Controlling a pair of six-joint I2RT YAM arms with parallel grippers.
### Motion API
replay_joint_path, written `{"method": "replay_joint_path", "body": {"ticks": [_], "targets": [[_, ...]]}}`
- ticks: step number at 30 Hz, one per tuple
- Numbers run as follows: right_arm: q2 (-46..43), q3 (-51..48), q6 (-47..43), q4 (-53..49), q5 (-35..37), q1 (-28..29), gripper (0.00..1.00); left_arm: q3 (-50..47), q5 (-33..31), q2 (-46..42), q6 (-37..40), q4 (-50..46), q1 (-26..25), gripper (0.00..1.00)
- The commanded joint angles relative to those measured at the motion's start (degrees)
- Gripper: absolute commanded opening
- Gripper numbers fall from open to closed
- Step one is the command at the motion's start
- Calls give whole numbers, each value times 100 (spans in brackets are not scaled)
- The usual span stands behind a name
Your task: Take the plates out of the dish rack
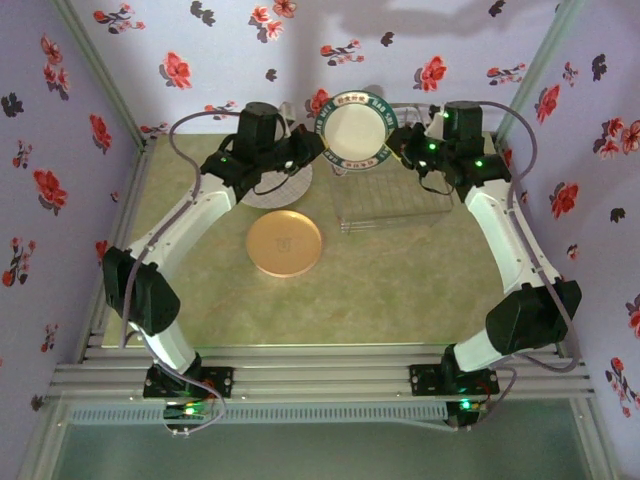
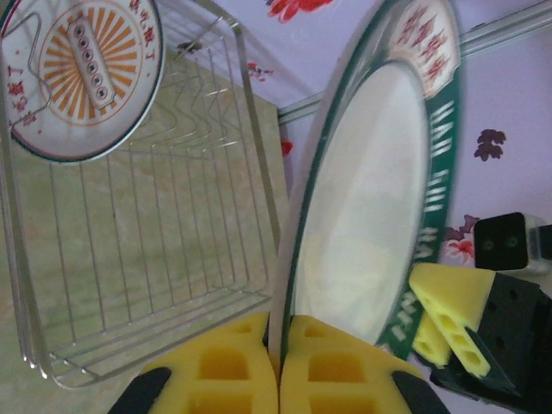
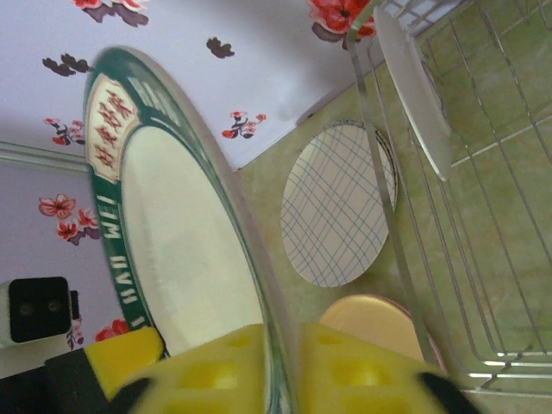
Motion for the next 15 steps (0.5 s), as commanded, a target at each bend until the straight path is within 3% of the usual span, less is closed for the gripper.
{"method": "replay_joint_path", "body": {"ticks": [1, 3, 8, 15], "targets": [[-192, 256, -362, -135, 206, 125, 35, -234, 157, -363, 240, 189, 90, 0], [-234, 299, -528, -268, 405, 162, 50, -378, 265, -519, 195, 371, 176, 0], [-349, 393, -1010, -631, 942, 290, 67, -803, 524, -881, 27, 563, 399, 0], [-626, 365, -1893, -837, 1674, 650, 80, -1548, 854, -1433, -13, 398, 804, 0]]}}
